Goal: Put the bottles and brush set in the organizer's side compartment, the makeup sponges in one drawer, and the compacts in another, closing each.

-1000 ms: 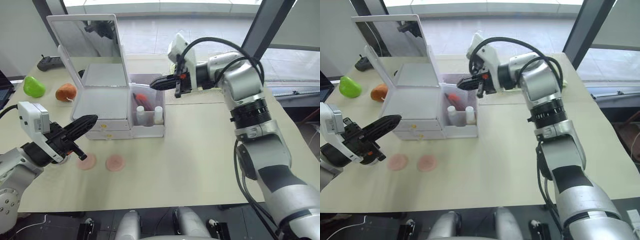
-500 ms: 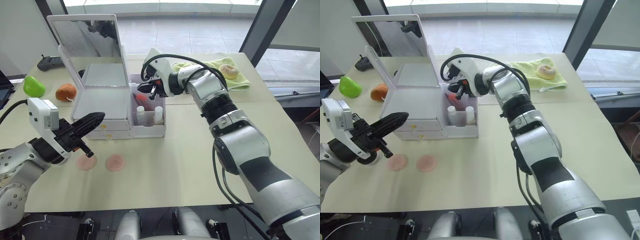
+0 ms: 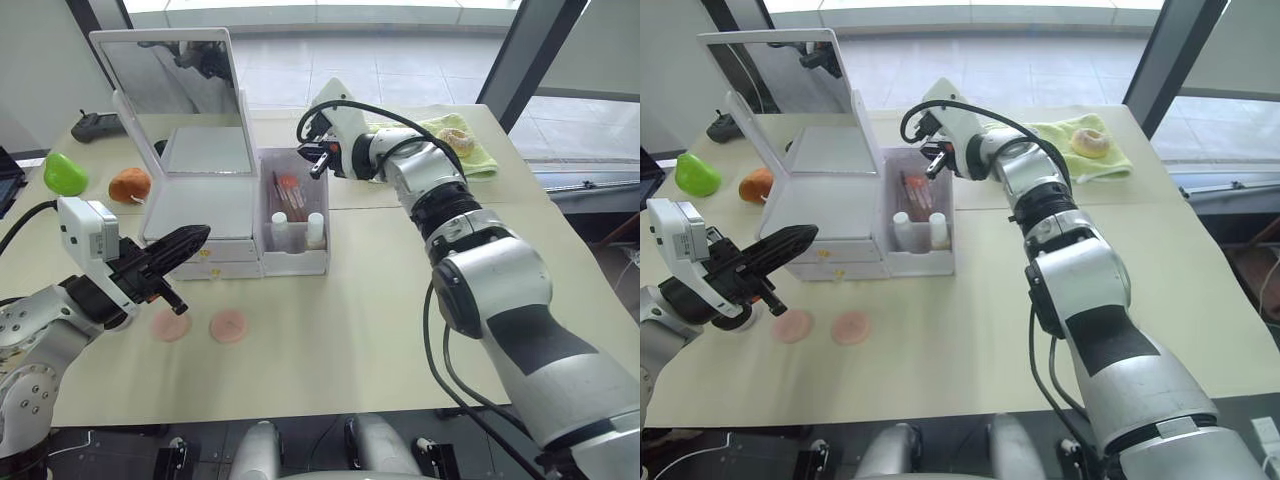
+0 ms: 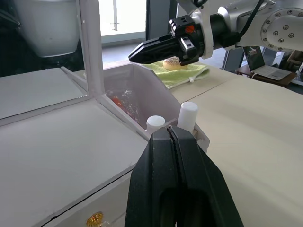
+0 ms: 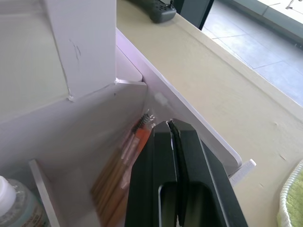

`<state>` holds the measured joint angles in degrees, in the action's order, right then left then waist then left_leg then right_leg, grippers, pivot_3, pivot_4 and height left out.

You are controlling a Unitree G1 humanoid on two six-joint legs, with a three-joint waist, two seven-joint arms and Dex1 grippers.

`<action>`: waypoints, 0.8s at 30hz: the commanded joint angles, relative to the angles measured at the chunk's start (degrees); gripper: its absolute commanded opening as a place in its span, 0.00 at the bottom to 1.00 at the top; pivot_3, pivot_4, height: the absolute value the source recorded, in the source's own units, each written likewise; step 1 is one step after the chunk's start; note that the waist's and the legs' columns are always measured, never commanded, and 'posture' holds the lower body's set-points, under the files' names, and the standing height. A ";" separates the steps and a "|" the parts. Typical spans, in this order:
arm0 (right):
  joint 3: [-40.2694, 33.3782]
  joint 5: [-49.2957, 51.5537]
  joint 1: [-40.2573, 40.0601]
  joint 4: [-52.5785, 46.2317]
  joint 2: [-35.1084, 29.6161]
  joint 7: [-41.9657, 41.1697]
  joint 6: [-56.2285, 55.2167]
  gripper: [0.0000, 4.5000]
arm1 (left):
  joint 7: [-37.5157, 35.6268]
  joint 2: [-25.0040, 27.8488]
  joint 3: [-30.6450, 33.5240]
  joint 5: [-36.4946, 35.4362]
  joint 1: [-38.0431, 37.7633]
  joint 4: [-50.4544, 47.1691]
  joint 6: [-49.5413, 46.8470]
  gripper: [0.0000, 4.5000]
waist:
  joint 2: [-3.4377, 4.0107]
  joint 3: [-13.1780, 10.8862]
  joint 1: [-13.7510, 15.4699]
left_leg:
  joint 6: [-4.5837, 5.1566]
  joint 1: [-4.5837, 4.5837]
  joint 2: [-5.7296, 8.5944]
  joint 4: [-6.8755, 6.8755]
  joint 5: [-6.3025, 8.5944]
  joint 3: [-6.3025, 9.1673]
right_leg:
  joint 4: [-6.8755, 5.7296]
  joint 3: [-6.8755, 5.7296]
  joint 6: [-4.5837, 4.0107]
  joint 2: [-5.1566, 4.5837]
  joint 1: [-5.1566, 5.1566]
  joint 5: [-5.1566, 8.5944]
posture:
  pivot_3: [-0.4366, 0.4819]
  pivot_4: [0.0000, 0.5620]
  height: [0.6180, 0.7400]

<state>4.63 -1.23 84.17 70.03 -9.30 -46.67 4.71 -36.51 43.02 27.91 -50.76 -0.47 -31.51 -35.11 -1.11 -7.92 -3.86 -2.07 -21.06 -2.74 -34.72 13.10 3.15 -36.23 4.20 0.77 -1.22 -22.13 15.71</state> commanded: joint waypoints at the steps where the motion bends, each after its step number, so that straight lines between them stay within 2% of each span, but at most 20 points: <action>1: -1.73 3.51 -2.64 -9.83 -5.00 -10.85 1.52 0.01 | -1.23 0.70 2.19 1.08 -0.27 1.15 1.81 0.00 | 0.01 0.00 0.27 | 0.00 0.00 0.01 -0.01 0.00 0.00 | 0.01 0.00 0.00 -0.01 0.01 0.00 | 0.48 0.27 1.00; 4: -5.25 8.24 -9.43 -20.24 -12.05 -16.83 6.18 0.01 | -2.98 1.57 6.67 0.01 -1.72 4.53 1.35 0.00 | -0.01 0.00 0.85 | 0.00 0.00 0.01 -0.02 0.00 0.01 | 0.04 -0.03 0.01 -0.02 0.07 0.01 | 0.48 0.27 1.00; 6: -6.36 10.20 -14.52 -27.06 -15.89 -18.61 9.64 0.00 | -5.22 2.29 8.24 -0.41 -3.11 6.18 0.87 0.09 | -0.09 0.05 1.22 | 0.00 -0.01 0.02 -0.03 0.00 -0.01 | 0.07 -0.03 0.01 -0.05 0.08 0.01 | 0.48 0.27 1.00; 7: -6.72 10.92 -18.09 -31.11 -17.65 -18.97 11.42 0.04 | -6.43 2.55 8.83 0.08 -3.99 7.15 1.15 0.13 | -0.12 0.07 1.21 | 0.00 0.00 0.04 -0.03 0.00 -0.05 | 0.07 -0.03 0.01 -0.10 0.06 0.01 | 0.48 0.27 1.00; 9: -8.39 12.99 -25.30 -39.14 -20.72 -18.36 15.60 0.14 | -8.10 3.16 10.02 2.81 -5.18 10.60 3.14 0.26 | -0.07 0.12 1.21 | 0.00 0.01 0.03 -0.01 0.00 -0.09 | 0.07 -0.01 0.01 -0.10 0.05 0.01 | 0.48 0.27 1.00; 11: -11.77 15.00 -31.81 -46.13 -23.49 -15.44 18.94 0.30 | -9.37 3.78 12.21 5.16 -6.02 14.73 5.38 0.42 | -0.02 0.11 0.92 | 0.00 0.06 0.00 0.03 0.00 -0.13 | 0.04 0.02 0.01 -0.06 0.03 0.02 | 0.48 0.27 1.00; 16: -21.08 17.80 -47.70 -54.17 -30.74 -10.10 21.03 0.66 | -10.02 5.45 17.58 10.66 -7.14 24.08 10.39 0.75 | 0.09 0.11 1.15 | 0.01 0.03 0.00 0.00 0.00 -0.16 | 0.08 0.05 0.03 -0.04 0.00 0.05 | 0.48 0.27 1.00; 19: -25.18 19.61 -53.31 -55.56 -32.60 -8.21 20.65 0.87 | -10.40 6.08 19.23 13.10 -7.17 29.29 12.88 0.95 | 0.06 0.12 1.14 | 0.01 0.07 0.00 -0.01 0.00 -0.23 | 0.13 0.09 0.28 -0.06 0.04 0.20 | 0.48 0.27 1.00; 20: -26.38 20.44 -54.26 -55.25 -32.98 -7.99 20.43 0.95 | -9.86 6.40 19.51 14.33 -6.90 31.45 13.74 1.00 | 0.06 0.12 1.09 | 0.01 0.08 0.00 -0.01 0.00 -0.25 | 0.12 0.11 0.30 -0.06 0.05 0.21 | 0.48 0.27 1.00; 21: -27.28 21.34 -54.65 -54.91 -33.17 -7.86 20.27 0.99 | -9.21 6.63 19.70 15.15 -6.50 33.24 14.16 1.00 | 0.06 0.12 0.98 | 0.01 0.10 0.00 0.00 0.00 -0.26 | 0.12 0.12 0.38 -0.06 0.04 0.25 | 0.48 0.27 1.00; 24: -27.86 22.34 -53.80 -52.85 -34.10 -7.88 19.81 0.99 | -9.50 8.16 20.80 15.76 -4.41 40.09 14.67 1.00 | 0.07 0.11 0.69 | 0.01 0.15 -0.01 0.01 0.00 -0.29 | 0.06 0.17 0.43 -0.03 0.02 0.28 | 0.48 0.27 1.00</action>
<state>-21.59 19.44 28.64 17.59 -41.70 -54.55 25.82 -45.80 48.74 46.10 -35.69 -6.06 6.26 -22.06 -1.04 -7.81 -3.17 -2.06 -20.90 -2.77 -34.71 13.10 2.86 -36.19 4.37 1.20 -1.24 -22.11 15.99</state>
